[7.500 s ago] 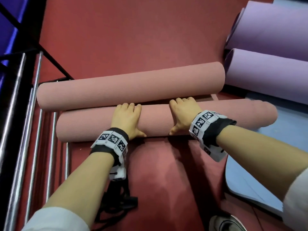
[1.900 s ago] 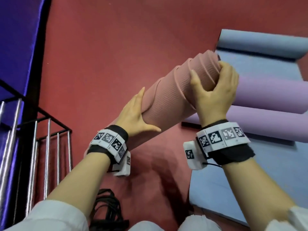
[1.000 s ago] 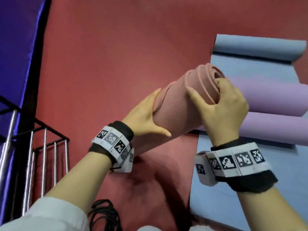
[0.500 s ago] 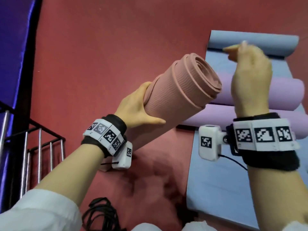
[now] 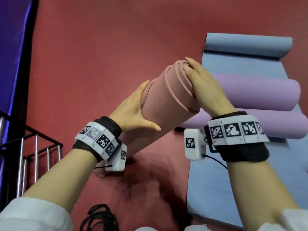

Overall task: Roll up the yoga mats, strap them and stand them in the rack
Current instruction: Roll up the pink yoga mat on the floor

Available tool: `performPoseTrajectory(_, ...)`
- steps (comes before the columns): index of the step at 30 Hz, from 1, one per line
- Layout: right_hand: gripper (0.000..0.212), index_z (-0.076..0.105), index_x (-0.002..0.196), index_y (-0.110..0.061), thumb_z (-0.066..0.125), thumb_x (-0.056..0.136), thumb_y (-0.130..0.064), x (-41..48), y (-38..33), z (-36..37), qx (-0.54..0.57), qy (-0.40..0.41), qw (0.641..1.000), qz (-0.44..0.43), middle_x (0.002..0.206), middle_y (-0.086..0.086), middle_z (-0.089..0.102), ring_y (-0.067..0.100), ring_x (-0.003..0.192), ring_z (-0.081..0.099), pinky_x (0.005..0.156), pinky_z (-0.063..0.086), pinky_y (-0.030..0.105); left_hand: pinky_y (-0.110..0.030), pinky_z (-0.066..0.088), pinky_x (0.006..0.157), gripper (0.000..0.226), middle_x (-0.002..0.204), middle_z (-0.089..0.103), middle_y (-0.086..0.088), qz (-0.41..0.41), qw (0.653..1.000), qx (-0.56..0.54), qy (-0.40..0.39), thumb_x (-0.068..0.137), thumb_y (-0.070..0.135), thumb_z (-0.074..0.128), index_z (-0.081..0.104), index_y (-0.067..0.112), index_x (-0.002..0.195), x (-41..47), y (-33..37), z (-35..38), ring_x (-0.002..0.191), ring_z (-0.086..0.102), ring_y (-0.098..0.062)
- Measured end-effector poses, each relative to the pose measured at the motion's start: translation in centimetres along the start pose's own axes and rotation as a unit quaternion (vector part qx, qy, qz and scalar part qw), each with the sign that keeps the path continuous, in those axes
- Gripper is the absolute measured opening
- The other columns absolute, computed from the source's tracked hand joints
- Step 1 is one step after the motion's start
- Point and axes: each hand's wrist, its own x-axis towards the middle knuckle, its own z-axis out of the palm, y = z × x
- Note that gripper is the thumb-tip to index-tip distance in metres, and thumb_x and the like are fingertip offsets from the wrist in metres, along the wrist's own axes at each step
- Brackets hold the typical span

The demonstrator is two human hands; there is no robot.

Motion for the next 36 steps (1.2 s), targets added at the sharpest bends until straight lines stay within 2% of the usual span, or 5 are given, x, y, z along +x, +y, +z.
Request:
performPoseTrajectory(7,0.056,0.057,0.129,-0.027,0.034,0.084,-0.051,0.3,-5.1,-3.2,0.071,0.133,0.986,-0.077,0.135,-0.01,0.055,0.006,0.128,0.045,0.107,0.03,0.023,-0.023,0.038,0.097,0.112,0.126,0.045,0.027,0.052,0.991,-0.017,0.121,0.042,0.064,0.074,0.025,0.039,0.14,0.0,2.4,-3.6,0.118,0.047,-0.003)
performPoseTrajectory(22,0.048,0.03,0.145,-0.035,0.026,0.099,-0.046,-0.6,-9.2,-0.1,-0.203,0.017,0.967,-0.155,0.154,-0.008,0.028,0.013,0.143,0.021,0.114,0.022,0.038,-0.014,0.036,0.091,0.114,0.12,0.036,0.036,0.0,0.993,-0.086,0.077,0.037,0.06,0.077,0.018,0.042,0.133,-1.8,1.5,-5.0,0.116,0.041,0.004)
performPoseTrajectory(25,0.052,0.03,0.146,-0.034,0.034,0.097,-0.051,-0.8,-8.2,-1.8,-0.09,0.018,0.987,-0.136,0.154,-0.006,0.029,0.013,0.143,0.019,0.117,0.017,0.038,0.003,0.03,0.085,0.11,0.119,0.033,0.04,0.023,0.993,-0.079,0.079,0.041,0.056,0.081,0.021,0.039,0.132,-1.5,2.9,-4.9,0.11,0.038,0.015)
performPoseTrajectory(33,0.075,0.049,0.132,-0.042,0.039,0.066,-0.077,-2.4,-6.2,-2.8,-0.014,0.111,0.99,-0.08,0.13,-0.013,0.054,0.013,0.12,0.052,0.101,0.042,0.04,-0.027,0.044,0.089,0.112,0.117,0.052,0.02,0.037,0.995,-0.013,0.088,0.039,0.065,0.075,0.037,0.027,0.137,-0.3,5.3,-4.1,0.11,0.054,-0.007)
performPoseTrajectory(36,0.068,0.063,0.12,-0.035,0.04,0.069,-0.076,-0.1,-9.1,-6.6,0.036,0.166,0.977,-0.126,0.12,-0.018,0.064,0.0,0.114,0.056,0.1,0.043,0.03,-0.019,0.044,0.09,0.102,0.111,0.052,0.034,0.065,0.985,-0.046,0.151,0.04,0.063,0.075,0.042,0.032,0.132,1.1,6.5,-7.0,0.105,0.052,0.01)
